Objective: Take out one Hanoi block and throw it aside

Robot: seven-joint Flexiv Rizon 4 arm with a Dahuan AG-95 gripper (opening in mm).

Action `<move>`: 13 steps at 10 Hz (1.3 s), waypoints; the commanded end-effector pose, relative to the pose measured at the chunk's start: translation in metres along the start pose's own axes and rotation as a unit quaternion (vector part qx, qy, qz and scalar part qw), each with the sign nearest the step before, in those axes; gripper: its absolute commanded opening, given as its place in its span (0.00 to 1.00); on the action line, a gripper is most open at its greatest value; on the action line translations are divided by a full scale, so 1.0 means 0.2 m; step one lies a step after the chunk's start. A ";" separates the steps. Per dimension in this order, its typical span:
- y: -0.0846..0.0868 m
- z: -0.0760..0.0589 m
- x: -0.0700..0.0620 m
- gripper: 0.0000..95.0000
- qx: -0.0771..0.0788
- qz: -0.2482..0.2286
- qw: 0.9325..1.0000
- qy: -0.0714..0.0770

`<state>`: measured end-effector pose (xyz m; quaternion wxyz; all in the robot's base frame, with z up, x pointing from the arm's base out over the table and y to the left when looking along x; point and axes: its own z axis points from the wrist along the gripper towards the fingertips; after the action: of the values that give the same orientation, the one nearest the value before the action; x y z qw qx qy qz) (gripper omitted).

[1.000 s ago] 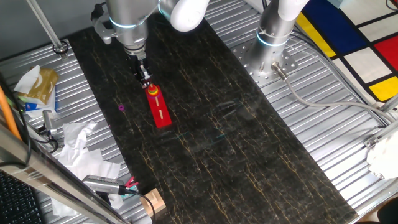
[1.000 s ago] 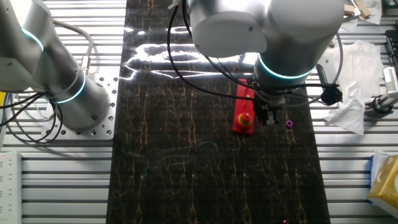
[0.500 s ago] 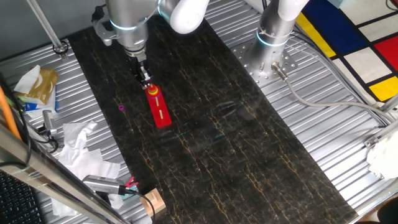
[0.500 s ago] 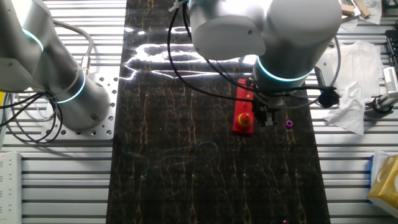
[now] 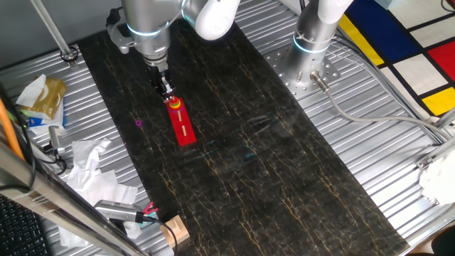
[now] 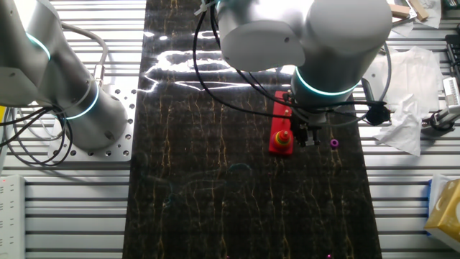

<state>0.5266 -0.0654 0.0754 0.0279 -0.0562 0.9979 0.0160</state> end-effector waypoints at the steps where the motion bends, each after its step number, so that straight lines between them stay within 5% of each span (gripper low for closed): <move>1: 0.00 -0.01 0.00 0.20 0.001 0.001 1.000 0.000; 3: 0.00 -0.01 0.00 0.20 0.000 0.001 1.000 0.000; 4: 0.00 -0.01 0.00 0.40 0.000 0.001 1.000 0.000; 8: 0.00 -0.01 0.04 0.40 -0.022 0.021 1.000 0.001; 13: 0.00 -0.02 0.08 0.40 -0.021 0.031 0.999 0.009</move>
<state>0.5089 -0.0676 0.0785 0.0165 -0.0264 0.9989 0.0360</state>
